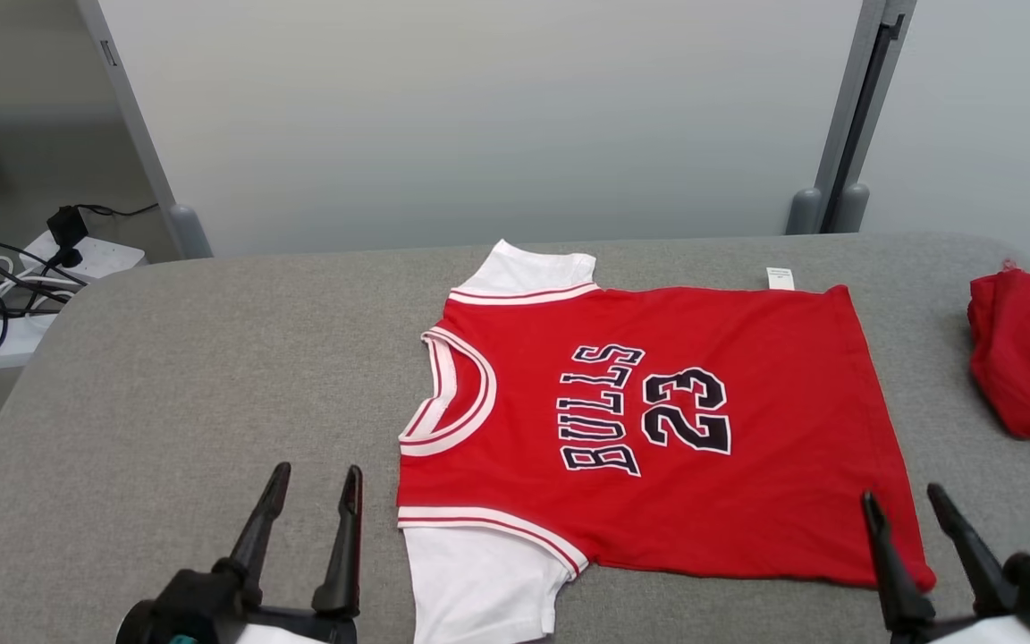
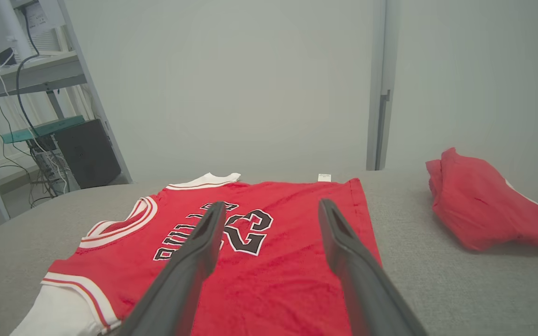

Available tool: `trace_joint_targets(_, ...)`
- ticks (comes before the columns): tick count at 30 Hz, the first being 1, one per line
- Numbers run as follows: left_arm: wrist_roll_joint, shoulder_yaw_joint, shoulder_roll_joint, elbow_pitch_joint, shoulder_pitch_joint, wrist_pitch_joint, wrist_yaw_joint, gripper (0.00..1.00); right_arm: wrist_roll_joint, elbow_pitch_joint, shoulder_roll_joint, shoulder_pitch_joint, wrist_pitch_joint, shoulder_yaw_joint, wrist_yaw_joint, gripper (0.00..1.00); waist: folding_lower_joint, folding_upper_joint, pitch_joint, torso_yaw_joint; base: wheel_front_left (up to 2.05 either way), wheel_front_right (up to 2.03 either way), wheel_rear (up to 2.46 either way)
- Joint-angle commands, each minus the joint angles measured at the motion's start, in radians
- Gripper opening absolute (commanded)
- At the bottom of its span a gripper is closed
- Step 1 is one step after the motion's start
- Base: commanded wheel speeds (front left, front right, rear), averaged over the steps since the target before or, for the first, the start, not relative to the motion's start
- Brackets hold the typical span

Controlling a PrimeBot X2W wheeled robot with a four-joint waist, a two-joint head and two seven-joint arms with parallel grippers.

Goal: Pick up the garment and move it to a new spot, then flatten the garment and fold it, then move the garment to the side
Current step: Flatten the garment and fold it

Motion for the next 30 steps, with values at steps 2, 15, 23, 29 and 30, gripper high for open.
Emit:
trace_joint_targets(2,0.057,0.046,-0.008,-0.003,-0.009,-0.01,-0.021,1.0,-0.011,-0.011,-0.01,0.012,-0.012,0.007,0.0,1.0,0.0,0.0,-0.008,-0.003,0.0,0.0,0.0)
trace_joint_targets(15,0.111,0.092,-0.041,0.047,0.047,-0.01,-0.048,1.0,-0.012,-0.086,0.003,0.067,-0.012,-0.032,0.0,1.0,0.0,0.0,-0.01,-0.018,0.0,0.0,0.0)
trace_joint_targets(23,0.111,0.083,-0.044,0.054,0.043,-0.01,-0.051,1.0,-0.003,-0.084,0.0,0.073,-0.012,-0.022,0.0,1.0,0.0,0.0,-0.011,-0.011,0.0,0.0,0.0)
trace_joint_targets(29,0.102,0.068,-0.044,0.077,0.045,-0.01,-0.051,1.0,0.0,-0.086,-0.003,0.076,-0.012,-0.021,0.0,1.0,0.0,0.0,-0.01,-0.002,0.0,0.0,0.0)
trace_joint_targets(30,0.099,0.061,-0.044,0.09,0.045,-0.01,-0.054,1.0,0.001,-0.086,-0.004,0.076,-0.012,-0.021,0.0,1.0,0.0,0.0,-0.009,-0.001,0.0,0.0,0.0)
